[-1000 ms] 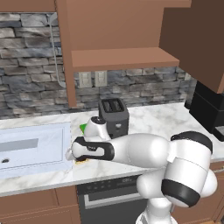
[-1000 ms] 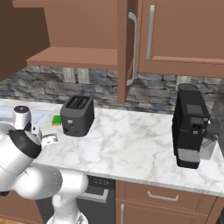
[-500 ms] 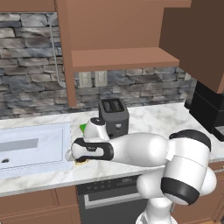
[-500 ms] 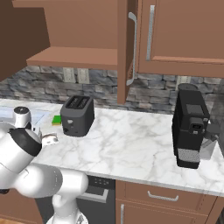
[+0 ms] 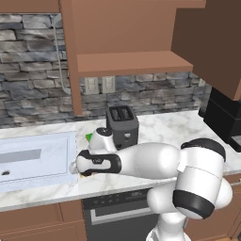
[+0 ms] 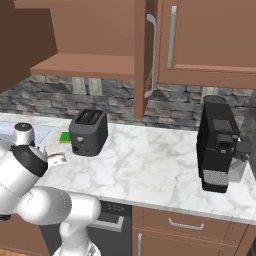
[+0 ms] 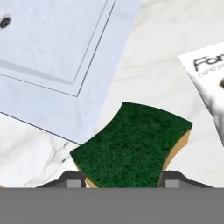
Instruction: Open the cabinet. Pick the sponge and place it next to the sink. Then close the cabinet.
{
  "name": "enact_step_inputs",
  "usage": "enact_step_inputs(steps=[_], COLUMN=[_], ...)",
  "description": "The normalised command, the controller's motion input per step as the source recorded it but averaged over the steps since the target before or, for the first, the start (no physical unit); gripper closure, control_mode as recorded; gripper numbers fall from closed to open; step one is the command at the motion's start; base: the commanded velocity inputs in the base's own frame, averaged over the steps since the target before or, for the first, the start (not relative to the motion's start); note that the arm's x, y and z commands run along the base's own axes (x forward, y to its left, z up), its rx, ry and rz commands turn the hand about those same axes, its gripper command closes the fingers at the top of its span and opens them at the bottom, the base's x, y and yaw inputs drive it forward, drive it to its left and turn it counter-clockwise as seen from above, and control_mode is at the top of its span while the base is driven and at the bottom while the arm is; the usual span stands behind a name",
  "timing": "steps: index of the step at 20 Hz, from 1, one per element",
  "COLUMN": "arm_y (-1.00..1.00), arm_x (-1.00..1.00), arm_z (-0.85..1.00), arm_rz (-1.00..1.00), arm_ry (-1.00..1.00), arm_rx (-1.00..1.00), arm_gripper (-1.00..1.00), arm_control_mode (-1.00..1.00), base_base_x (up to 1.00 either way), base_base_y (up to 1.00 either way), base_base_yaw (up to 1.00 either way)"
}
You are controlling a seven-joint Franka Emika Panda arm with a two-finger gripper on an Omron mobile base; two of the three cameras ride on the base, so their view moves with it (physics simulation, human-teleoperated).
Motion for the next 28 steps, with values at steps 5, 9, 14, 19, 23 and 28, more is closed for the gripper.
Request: enact_step_inputs(steps=[5,9,14,19,23,28], arm_y=[0.02,0.00,0.00,0.00,0.00,-0.02], arm_x=[0.00,0.00,0.00,0.04,0.06,-0.03], arm_z=[-0.01,0.00,0.00,-0.08,-0.15,-0.02], arm_rz=[0.00,0.00,0.00,0.00,0.00,0.00], arm_ry=[0.00,0.00,0.00,-0.02,-0.06,-0.07], arm_rx=[0.00,0.00,0.00,0.00,0.00,0.00], arm_gripper=[1.00,-1.00,-1.00,-1.00,-1.00,-1.00], arm_control_mode=[-1.00,-1.00,-1.00,-1.00,-1.00,-1.00], base_base_x=[0.00,0.00,0.00,0.00,0.00,0.00], base_base_y=[0.00,0.00,0.00,0.00,0.00,0.00], base_base_yaw=[0.00,0.00,0.00,0.00,0.00,0.00])
